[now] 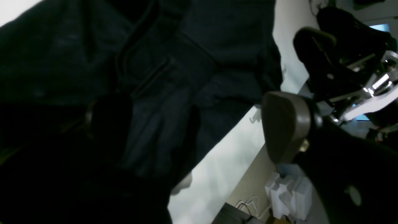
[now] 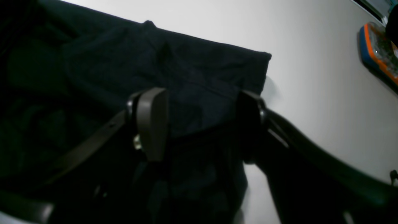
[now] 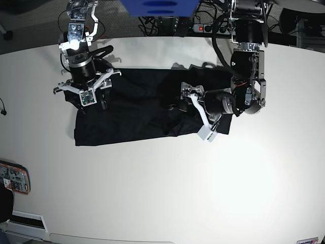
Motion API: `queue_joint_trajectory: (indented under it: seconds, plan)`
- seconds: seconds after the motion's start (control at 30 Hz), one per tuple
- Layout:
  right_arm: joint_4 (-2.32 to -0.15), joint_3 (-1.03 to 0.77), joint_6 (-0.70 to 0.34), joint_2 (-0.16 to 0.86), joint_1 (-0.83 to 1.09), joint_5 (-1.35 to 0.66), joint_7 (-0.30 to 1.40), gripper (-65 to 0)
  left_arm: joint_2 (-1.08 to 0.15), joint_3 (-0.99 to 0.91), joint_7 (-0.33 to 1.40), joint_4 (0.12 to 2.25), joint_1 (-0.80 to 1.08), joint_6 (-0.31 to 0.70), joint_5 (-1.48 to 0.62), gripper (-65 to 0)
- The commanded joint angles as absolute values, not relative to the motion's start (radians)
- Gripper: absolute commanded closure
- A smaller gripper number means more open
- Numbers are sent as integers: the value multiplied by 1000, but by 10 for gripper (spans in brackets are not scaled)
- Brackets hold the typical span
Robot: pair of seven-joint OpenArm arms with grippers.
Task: Fold the T-shirt properly
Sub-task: 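Lay the folded end down and open the left gripper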
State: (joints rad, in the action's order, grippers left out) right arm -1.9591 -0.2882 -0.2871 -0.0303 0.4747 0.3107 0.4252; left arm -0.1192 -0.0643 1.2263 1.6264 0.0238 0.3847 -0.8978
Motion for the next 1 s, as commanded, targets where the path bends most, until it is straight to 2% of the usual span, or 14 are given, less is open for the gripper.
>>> queue_joint_trajectory:
  seconds: [0.0,0.37,0.53,0.73,0.9,0.97]
  plan:
    - [-1979,-291,-282,-27,473,303,400,-336,-116,-59,1213,1638,12,386,-924,-650]
    - [-1979,-291,-282,-27,475,303,400,-336,47,122,1211,1515,-42,386,-924,-650]
    - [-1979,-291,-282,-27,475,303,400,-336,53,160,1193,1595,-61,384,-928,-650]
    - [-1979,-291,-282,-27,475,303,400,-336,-70,145,1193,1807,-30,380,-928,-650]
    - [-1979,-291,-282,-25,475,303,400,-336,-168,36,1193,1926,50,245,-931,-650]
    - [-1979,-291,-282,-25,475,303,400,-336,-180,-5,1191,1929,84,226,-929,-650]
